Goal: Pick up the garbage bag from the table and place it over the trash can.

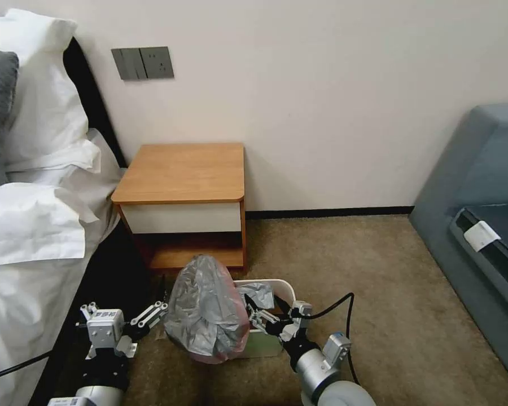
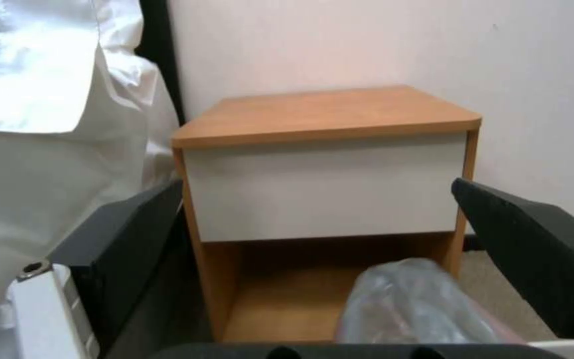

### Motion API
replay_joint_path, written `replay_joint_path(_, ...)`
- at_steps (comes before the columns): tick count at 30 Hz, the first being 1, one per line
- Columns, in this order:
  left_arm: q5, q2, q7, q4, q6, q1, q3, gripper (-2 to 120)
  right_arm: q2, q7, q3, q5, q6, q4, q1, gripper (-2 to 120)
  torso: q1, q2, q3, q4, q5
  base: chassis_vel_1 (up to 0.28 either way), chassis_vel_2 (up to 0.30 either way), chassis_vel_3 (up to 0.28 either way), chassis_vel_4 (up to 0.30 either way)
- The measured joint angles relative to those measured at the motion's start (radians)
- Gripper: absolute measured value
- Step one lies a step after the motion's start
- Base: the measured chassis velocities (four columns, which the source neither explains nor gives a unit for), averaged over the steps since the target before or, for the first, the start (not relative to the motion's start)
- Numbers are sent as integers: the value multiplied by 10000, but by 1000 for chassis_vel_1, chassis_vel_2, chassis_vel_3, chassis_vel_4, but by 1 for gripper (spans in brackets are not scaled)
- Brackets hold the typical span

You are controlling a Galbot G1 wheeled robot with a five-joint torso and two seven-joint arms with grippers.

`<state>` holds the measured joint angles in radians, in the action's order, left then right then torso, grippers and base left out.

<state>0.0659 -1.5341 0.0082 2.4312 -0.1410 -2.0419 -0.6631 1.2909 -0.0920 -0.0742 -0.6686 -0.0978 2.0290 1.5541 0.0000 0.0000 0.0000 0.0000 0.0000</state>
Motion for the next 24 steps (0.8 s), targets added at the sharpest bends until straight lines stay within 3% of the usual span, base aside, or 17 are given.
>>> replay_joint_path(18,-226,315,23,-418,246,434,360,100,163,-349,-271,-17,-28,349,-110,100,0,0,0,1,1,0,0,0,0)
replay_joint_path(24,2,613,-582,-819,1512,1092,1295,100,212,-455,-780,-38,-106,664,49,100,0,0,0,0,0,0,0,0,0)
